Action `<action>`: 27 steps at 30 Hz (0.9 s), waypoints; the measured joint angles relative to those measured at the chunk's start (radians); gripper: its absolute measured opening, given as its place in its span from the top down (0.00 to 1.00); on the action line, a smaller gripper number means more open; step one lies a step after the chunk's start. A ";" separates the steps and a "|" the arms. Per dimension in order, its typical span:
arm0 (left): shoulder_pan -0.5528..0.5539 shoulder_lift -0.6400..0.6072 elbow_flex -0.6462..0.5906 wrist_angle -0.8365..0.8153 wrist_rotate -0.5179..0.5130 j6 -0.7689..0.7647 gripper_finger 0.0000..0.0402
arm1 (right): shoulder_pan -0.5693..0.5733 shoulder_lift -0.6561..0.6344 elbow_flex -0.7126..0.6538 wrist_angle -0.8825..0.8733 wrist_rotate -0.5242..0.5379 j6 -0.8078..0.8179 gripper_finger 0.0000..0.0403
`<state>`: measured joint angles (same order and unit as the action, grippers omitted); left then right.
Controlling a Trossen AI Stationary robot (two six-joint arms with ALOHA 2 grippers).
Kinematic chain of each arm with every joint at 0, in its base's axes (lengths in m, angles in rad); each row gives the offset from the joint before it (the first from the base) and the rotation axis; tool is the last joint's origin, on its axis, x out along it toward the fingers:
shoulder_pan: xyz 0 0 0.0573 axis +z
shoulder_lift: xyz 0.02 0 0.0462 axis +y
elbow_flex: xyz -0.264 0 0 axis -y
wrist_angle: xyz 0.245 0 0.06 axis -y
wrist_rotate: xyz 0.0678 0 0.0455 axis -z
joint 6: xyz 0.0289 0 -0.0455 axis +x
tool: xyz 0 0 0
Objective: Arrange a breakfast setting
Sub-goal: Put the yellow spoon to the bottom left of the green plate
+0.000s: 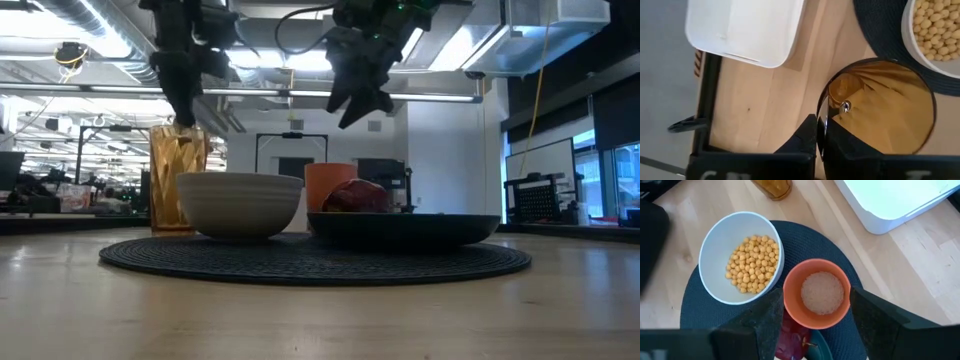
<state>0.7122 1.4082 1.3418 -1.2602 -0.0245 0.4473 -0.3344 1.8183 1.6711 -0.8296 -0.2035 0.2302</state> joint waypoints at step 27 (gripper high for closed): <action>-0.211 -0.168 0.364 -0.018 0.124 -0.152 0.99 | 0.001 0.000 0.000 0.645 -0.357 0.187 0.46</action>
<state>0.5016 1.2403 1.7054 -1.2777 0.0999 0.2954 -0.3332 1.8183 1.6711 -0.1842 -0.5606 0.4169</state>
